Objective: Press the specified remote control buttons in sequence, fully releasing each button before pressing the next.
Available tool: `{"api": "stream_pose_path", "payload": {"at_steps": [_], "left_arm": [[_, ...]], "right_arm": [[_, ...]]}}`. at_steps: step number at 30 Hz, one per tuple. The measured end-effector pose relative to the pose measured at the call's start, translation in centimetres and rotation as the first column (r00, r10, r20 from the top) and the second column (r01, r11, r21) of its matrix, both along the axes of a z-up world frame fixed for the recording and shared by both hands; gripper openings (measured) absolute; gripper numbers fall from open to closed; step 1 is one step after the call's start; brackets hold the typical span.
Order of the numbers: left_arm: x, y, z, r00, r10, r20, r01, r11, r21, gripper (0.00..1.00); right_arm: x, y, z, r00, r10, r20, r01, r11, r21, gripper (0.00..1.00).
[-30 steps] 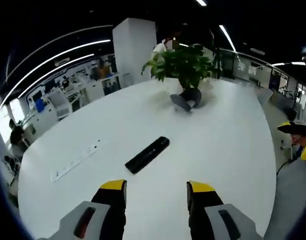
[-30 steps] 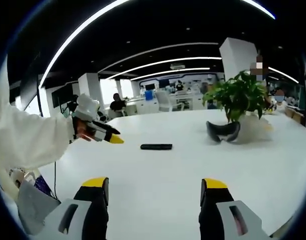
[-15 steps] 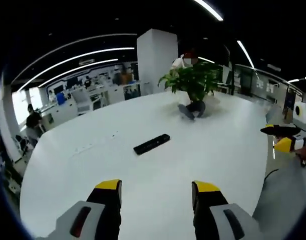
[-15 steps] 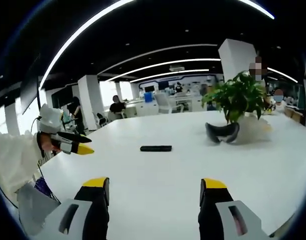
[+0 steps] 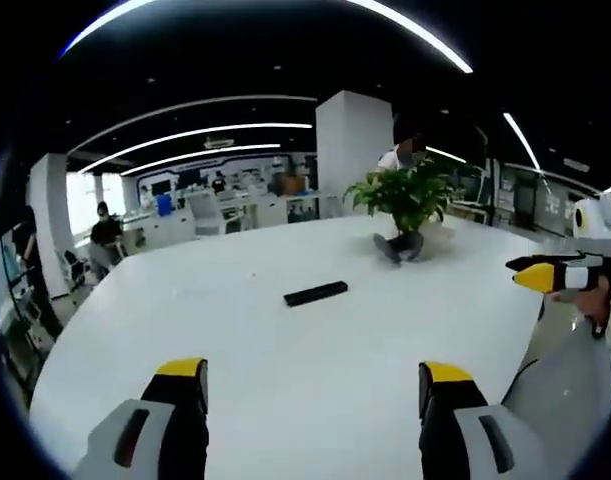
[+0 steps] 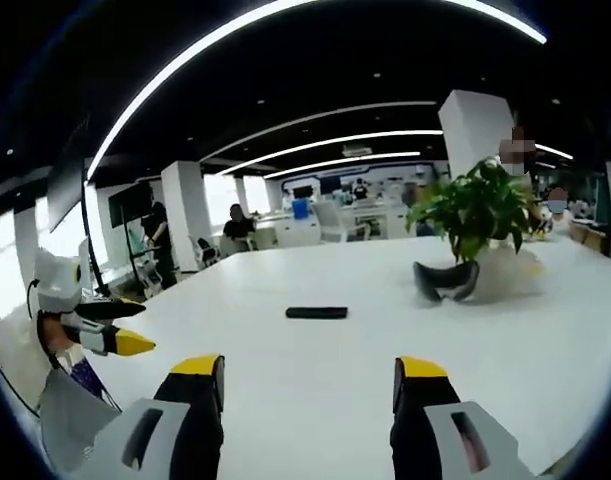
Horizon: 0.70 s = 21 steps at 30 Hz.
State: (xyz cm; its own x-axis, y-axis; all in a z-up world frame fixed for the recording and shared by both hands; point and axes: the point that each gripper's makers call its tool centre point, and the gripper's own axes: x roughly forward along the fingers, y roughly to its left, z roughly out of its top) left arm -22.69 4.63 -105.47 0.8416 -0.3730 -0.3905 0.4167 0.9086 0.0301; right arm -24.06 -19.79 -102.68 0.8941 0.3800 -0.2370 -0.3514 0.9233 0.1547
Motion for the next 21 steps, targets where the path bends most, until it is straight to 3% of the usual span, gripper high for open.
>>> {"api": "stream_pose_path", "payload": {"at_steps": [1, 6, 9, 11, 14, 17, 21], "left_arm": [[-0.4, 0.2, -0.2, 1.0, 0.011, 0.015, -0.012, 1.0, 0.008, 1.0], [-1.5, 1.4, -0.2, 0.997, 0.071, 0.024, -0.07, 0.997, -0.017, 1.0], [-1.9, 2.1, 0.6, 0.988, 0.128, 0.082, -0.124, 0.991, -0.055, 1.0], [-2.0, 2.6, 0.7, 0.981, 0.159, 0.112, -0.155, 0.987, -0.045, 1.0], [-1.6, 3.2, 1.0, 0.969, 0.185, 0.163, -0.191, 0.981, 0.024, 1.0], [-1.2, 3.3, 0.4, 0.964, 0.212, 0.164, -0.219, 0.975, 0.031, 1.0], [-1.3, 3.1, 1.0, 0.953, 0.194, 0.233, -0.22, 0.971, 0.091, 1.0]], "right_arm": [[0.0, 0.2, 0.5, 0.999, 0.007, 0.032, -0.008, 1.0, 0.011, 0.72], [0.1, 0.4, 0.7, 0.998, 0.018, 0.055, -0.018, 1.0, -0.01, 0.85], [0.2, 0.7, 0.4, 0.998, 0.036, 0.052, -0.034, 0.999, -0.043, 0.88], [0.3, 0.9, 0.6, 0.996, 0.045, 0.075, -0.042, 0.998, -0.036, 0.93], [0.5, 1.4, 0.8, 0.993, 0.053, 0.103, -0.047, 0.997, -0.057, 0.97], [0.5, 1.3, 1.1, 0.99, 0.061, 0.124, -0.054, 0.996, -0.065, 0.96], [0.6, 1.2, 0.7, 0.992, 0.06, 0.11, -0.052, 0.996, -0.074, 0.97]]}}
